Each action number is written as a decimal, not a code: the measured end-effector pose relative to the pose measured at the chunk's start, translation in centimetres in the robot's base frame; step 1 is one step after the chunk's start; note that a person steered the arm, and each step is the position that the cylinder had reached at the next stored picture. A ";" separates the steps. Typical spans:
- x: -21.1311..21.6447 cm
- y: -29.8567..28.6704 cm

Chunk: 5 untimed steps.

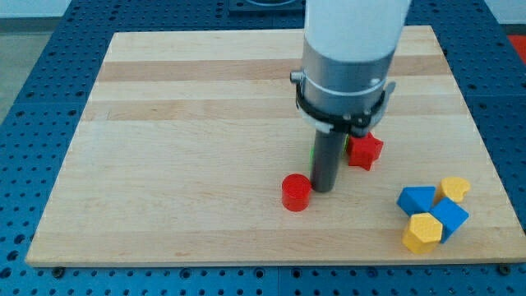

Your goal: Move red star into green circle and green star

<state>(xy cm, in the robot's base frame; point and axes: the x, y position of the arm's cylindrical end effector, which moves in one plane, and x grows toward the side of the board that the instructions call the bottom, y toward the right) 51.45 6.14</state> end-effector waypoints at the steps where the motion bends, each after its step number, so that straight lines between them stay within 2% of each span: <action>1: -1.2 0.0; 3: 8.2 0.0; 4: 10.4 -3.2; 5: 9.7 -4.8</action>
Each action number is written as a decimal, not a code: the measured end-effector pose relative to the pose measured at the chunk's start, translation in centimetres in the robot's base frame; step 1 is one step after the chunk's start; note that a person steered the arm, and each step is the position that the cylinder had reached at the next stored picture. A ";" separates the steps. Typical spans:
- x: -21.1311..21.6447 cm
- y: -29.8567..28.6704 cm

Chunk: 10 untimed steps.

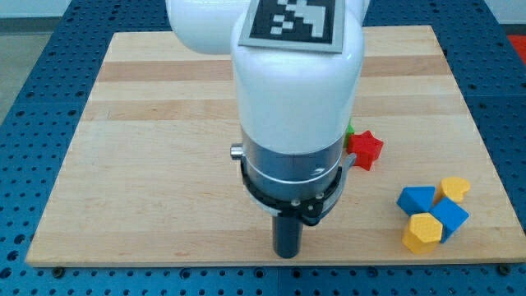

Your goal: Move red star into green circle and green star

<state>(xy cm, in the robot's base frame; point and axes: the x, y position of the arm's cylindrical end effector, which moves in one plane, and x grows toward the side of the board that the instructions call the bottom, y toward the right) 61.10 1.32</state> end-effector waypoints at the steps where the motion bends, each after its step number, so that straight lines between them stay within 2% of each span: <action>1: -3.1 1.0; 2: -6.4 0.4; 5: -10.4 2.9; 6: -7.6 -0.7; 7: -6.8 -3.0; 10: -9.0 7.4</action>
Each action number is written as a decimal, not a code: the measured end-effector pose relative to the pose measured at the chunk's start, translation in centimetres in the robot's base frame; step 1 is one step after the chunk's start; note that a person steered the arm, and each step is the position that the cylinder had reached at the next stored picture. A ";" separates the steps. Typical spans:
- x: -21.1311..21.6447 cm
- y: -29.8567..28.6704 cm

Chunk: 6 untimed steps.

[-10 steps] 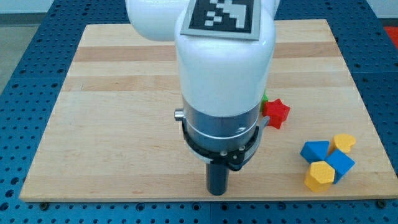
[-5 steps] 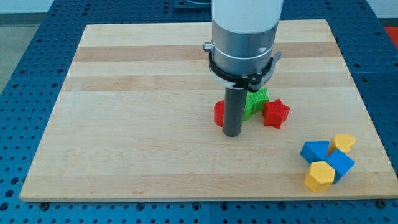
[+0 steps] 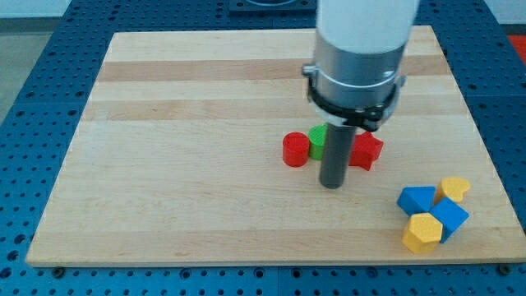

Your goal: Move red star into green circle and green star

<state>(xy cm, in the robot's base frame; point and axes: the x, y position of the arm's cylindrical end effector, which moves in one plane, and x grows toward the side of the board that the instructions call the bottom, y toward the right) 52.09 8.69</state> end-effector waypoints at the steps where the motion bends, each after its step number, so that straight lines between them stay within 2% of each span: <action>1: -0.1 4.4; 2: -0.7 8.6; 3: -2.1 8.5; 5: -4.0 0.6; 6: -4.0 0.2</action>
